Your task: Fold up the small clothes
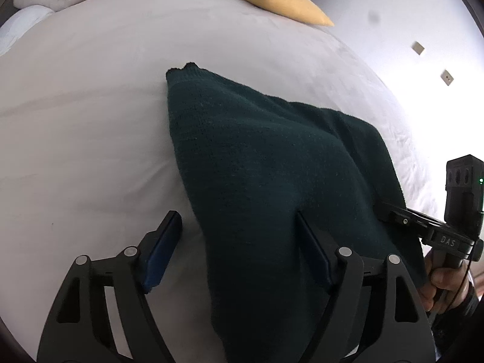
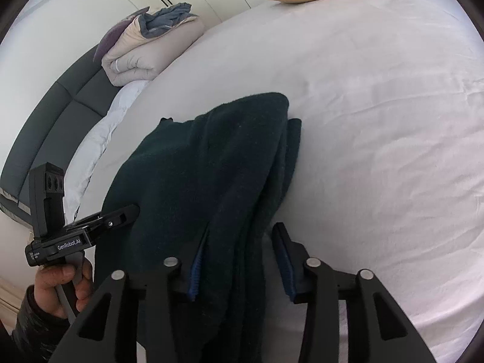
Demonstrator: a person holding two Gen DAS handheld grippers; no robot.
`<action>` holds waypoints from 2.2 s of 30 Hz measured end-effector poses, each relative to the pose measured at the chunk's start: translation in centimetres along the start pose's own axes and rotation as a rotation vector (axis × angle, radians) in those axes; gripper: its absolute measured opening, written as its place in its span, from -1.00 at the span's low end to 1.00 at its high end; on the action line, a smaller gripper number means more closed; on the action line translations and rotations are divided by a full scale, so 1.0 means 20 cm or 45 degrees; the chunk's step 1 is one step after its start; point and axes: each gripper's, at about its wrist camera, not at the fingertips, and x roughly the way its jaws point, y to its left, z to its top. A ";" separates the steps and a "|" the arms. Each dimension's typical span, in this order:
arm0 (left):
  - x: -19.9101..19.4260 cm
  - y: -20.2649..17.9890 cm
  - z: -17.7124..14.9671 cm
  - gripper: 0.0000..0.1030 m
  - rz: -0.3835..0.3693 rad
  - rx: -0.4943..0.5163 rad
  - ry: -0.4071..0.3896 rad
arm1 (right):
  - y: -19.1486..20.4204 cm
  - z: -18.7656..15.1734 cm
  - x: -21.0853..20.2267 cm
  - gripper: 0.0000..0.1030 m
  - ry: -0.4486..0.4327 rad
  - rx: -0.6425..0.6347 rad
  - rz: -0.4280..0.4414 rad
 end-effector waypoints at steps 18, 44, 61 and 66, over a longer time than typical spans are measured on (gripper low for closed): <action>-0.54 -0.15 -0.22 0.48 0.065 -0.033 -0.340 | 0.17 -0.10 -0.22 -0.10 -0.020 0.009 0.220; -1.56 -0.71 -0.64 1.00 0.475 0.127 -0.760 | 0.55 -0.35 -1.14 1.00 -0.928 -0.347 -0.354; -1.17 -0.58 -0.59 1.00 0.331 -0.108 -0.193 | 0.66 -0.20 -0.87 1.00 -0.251 -0.189 -0.431; -1.08 -0.52 -0.52 1.00 0.361 -0.119 -0.165 | 0.66 -0.20 -0.81 1.00 -0.199 -0.203 -0.478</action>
